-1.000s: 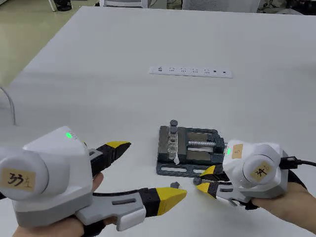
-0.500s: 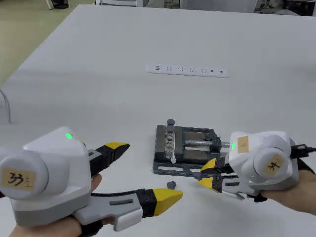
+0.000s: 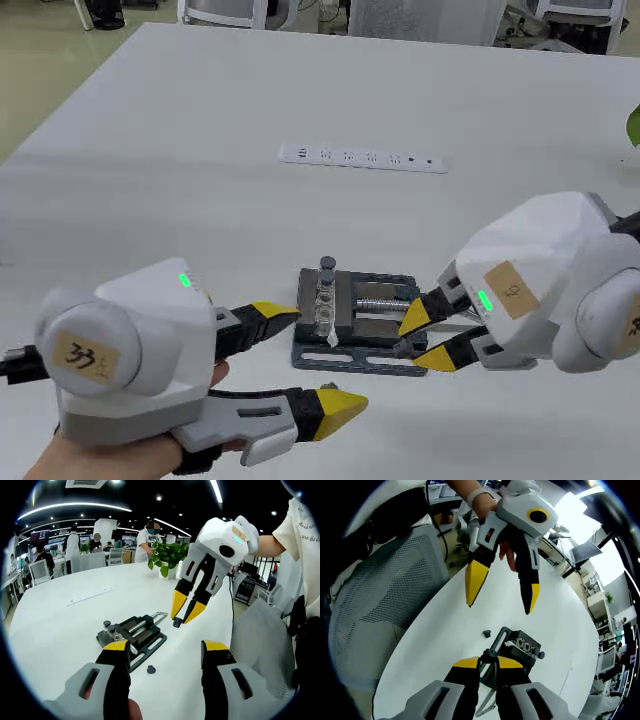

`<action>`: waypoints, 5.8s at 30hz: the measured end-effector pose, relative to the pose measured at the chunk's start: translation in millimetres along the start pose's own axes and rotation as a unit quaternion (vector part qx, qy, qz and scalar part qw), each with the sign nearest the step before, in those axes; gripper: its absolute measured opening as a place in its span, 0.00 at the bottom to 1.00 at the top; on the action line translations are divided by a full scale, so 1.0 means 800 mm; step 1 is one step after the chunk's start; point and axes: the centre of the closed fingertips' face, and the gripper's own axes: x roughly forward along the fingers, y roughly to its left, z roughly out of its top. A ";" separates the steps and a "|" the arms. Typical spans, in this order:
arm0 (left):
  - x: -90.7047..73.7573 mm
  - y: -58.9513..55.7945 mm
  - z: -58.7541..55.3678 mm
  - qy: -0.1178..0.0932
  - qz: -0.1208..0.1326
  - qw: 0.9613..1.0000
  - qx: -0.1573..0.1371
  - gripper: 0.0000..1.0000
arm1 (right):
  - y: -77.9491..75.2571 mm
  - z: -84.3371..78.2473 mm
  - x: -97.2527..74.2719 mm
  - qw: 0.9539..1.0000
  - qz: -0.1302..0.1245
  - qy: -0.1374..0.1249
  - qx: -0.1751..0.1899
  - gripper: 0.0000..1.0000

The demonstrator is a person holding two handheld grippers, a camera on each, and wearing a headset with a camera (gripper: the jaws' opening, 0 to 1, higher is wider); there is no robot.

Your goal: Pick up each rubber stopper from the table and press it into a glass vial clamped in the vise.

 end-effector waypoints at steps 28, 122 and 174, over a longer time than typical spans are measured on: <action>0.019 -0.042 0.005 0.009 -0.103 0.994 -0.018 0.07 | 0.008 0.043 -0.003 0.983 0.066 0.006 -0.171 0.06; 0.004 -0.037 0.002 -0.004 -0.072 0.996 0.059 0.03 | -0.004 0.058 -0.001 0.941 0.075 -0.165 0.284 0.07; 0.010 -0.039 -0.013 0.013 -0.070 0.997 0.033 0.38 | -0.003 0.051 0.005 0.947 0.084 -0.148 0.273 0.06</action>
